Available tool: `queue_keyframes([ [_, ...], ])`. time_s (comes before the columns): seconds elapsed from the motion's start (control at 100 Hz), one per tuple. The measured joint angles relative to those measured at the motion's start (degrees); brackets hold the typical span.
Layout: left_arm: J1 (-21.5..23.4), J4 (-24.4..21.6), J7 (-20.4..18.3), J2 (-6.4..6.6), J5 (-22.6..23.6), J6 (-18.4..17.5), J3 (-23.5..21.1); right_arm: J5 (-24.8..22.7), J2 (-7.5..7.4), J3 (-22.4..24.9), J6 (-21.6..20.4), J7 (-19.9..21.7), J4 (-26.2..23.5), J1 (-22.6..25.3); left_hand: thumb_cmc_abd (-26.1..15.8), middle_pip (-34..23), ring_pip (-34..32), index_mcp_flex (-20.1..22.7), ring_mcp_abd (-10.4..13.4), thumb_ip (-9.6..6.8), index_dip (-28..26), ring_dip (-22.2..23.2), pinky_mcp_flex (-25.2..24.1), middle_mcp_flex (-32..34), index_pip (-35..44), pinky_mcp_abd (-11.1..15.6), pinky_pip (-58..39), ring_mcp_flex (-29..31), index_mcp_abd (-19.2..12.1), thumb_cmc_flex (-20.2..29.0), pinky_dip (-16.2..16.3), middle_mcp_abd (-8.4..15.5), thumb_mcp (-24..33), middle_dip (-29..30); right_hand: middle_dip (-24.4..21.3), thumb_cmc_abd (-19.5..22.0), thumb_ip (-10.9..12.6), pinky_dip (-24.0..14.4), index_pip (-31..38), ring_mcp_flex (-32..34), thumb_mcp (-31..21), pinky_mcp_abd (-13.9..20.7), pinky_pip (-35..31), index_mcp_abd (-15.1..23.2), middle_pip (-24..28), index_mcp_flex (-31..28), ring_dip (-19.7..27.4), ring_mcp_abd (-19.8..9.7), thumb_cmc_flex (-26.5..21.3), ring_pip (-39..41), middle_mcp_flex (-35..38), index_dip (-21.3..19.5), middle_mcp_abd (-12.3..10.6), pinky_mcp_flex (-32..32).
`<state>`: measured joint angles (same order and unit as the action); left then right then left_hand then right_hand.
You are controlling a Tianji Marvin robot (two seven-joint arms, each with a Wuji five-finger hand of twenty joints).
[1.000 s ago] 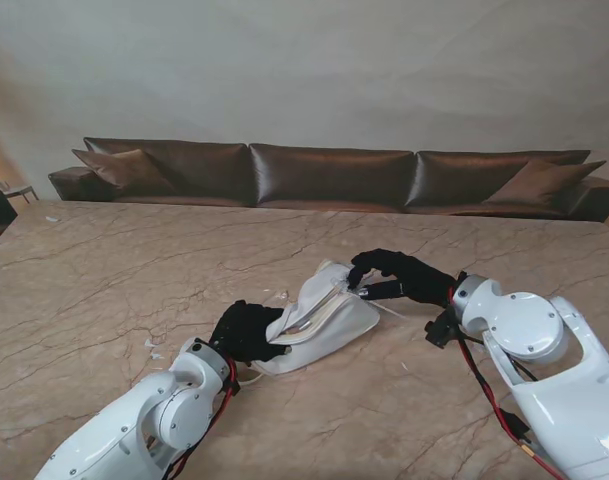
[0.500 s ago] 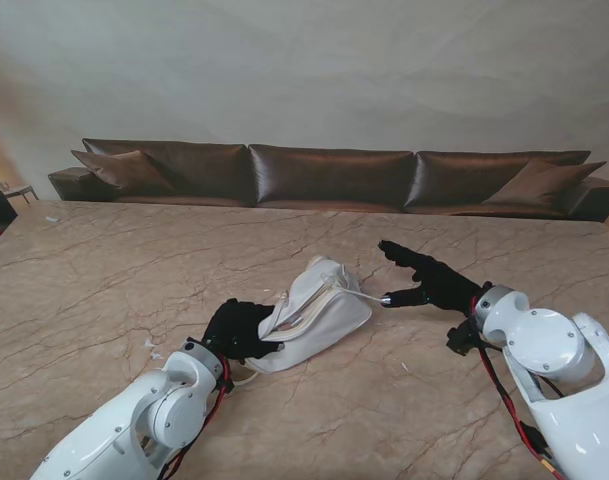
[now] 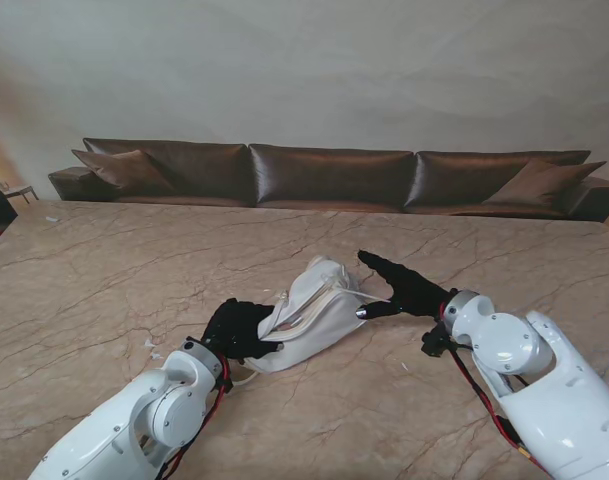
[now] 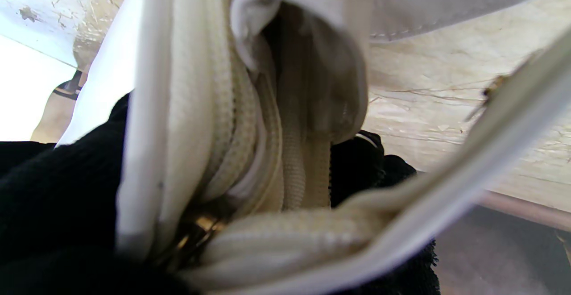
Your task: Pack the cosmetics bag
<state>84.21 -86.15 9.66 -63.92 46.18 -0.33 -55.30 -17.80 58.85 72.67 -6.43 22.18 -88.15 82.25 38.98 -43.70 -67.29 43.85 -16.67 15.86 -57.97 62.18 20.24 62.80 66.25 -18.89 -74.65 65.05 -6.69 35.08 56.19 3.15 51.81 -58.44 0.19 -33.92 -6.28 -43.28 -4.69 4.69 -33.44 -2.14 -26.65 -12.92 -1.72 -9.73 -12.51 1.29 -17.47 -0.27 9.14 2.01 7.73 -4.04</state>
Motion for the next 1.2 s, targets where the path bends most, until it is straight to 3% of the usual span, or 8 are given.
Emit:
queue_keyframes([
  [0.42,-0.1,0.04,-0.13,0.23,0.12,-0.84,0.04,1.95,1.73,-8.29,-8.32,-4.87,9.15,-6.9,-0.01,0.0,0.0,0.02,0.0,0.0,0.0,0.04,-0.24,0.0,0.0,0.02,0.0,0.0,0.0,0.0,0.0,0.0,0.0,0.0,0.0,-1.03,-1.26,3.12,-0.02,1.76,2.88,-2.26,-3.07,2.79,0.0,0.0,-0.43,0.08,-5.7,3.4,0.14,0.01,-1.19,4.79],
  [0.54,-0.22,0.12,-0.08,0.25,0.12,-0.93,0.12,2.88,2.34,-9.27,-9.26,-5.74,10.4,-7.81,-0.03,0.0,0.0,0.02,0.0,0.0,0.0,0.04,-0.34,0.0,0.0,0.05,0.0,0.0,0.0,0.0,0.0,0.0,0.0,0.0,8.89,-2.5,-1.36,1.43,1.09,9.47,3.51,-4.49,-11.32,3.28,14.98,0.0,-6.23,1.61,-10.76,12.5,0.16,-0.41,-2.52,8.85],
  [0.65,-0.22,0.13,-0.26,0.27,-0.34,-0.81,0.1,3.97,2.39,-9.7,-9.37,-4.57,10.74,-8.45,-0.03,0.0,0.0,0.21,0.0,0.0,0.0,0.05,-0.43,0.04,0.0,0.2,0.0,0.0,0.0,0.0,0.0,0.0,0.0,-0.09,15.08,-5.25,-1.43,-3.28,5.45,11.17,3.46,-4.88,-20.06,3.96,31.15,0.4,-12.33,3.45,-13.64,14.39,-0.88,-23.34,-3.15,10.95],
  [0.68,-0.22,0.12,-0.35,0.27,-0.58,-0.71,0.07,4.18,2.38,-9.76,-9.4,-4.49,10.88,-8.64,-0.03,0.0,0.0,0.27,0.0,0.0,0.0,0.06,-0.45,0.05,-0.01,0.23,0.0,0.0,0.0,0.0,0.0,0.0,0.0,-0.12,16.85,-9.14,-1.84,-4.77,9.35,12.21,-2.46,-4.89,-22.63,4.43,35.22,0.94,-14.77,3.55,-13.41,15.86,-0.88,-28.7,-3.16,11.77],
  [0.73,-0.22,0.11,-0.42,0.27,-0.82,-0.64,0.05,4.39,2.37,-9.84,-9.52,-4.49,11.09,-8.93,0.04,-0.03,0.0,0.45,0.0,0.0,0.0,0.09,-0.45,0.09,-0.01,0.24,0.0,0.0,0.0,0.0,0.0,0.0,0.0,-0.2,19.39,-21.81,-3.87,-6.88,15.02,14.15,-26.11,-4.89,-26.36,5.06,38.65,-0.64,-18.52,3.59,-7.93,19.7,2.55,-31.61,-3.74,12.98],
  [0.78,-0.2,0.11,-0.43,0.27,-0.98,-0.52,0.05,4.73,2.36,-9.88,-9.67,-4.54,11.32,-9.15,0.23,-0.03,0.0,0.7,0.0,0.01,0.0,0.1,-0.46,0.45,-0.01,0.27,0.0,-0.01,0.0,-0.01,0.0,0.0,0.0,-0.2,21.81,-25.25,-5.06,-8.34,20.37,16.52,-34.8,-4.89,-29.48,5.67,39.78,-2.61,-22.06,3.6,-6.79,23.64,6.61,-31.96,-4.31,14.26],
  [0.96,-0.16,0.17,0.19,0.23,-1.57,0.3,0.17,6.53,2.35,-9.99,-9.75,-4.65,11.93,-9.33,1.06,-0.04,1.3,0.93,0.0,1.83,2.25,0.11,-0.47,0.62,0.81,0.41,0.0,-0.03,0.0,-0.01,0.0,0.0,0.0,-0.15,25.94,-23.51,-5.26,-10.92,35.1,24.78,-36.47,-5.42,-35.34,7.92,41.92,-6.79,-28.15,3.6,-7.09,30.8,17.66,-35.85,-6.71,18.31],
  [1.2,-0.02,0.45,1.67,-0.09,-3.39,1.41,0.5,8.44,2.44,-12.92,-9.77,-6.05,14.66,-10.82,1.84,-0.04,1.82,0.94,0.0,2.04,5.49,0.11,-0.71,0.68,1.58,0.54,0.02,-0.09,-0.33,-0.01,0.0,0.0,0.0,0.0,26.17,-26.47,-5.42,-11.48,37.05,30.26,-37.67,-8.47,-34.76,8.58,42.58,-8.63,-26.73,3.6,-3.83,27.46,20.46,-35.06,-8.19,19.14],
])
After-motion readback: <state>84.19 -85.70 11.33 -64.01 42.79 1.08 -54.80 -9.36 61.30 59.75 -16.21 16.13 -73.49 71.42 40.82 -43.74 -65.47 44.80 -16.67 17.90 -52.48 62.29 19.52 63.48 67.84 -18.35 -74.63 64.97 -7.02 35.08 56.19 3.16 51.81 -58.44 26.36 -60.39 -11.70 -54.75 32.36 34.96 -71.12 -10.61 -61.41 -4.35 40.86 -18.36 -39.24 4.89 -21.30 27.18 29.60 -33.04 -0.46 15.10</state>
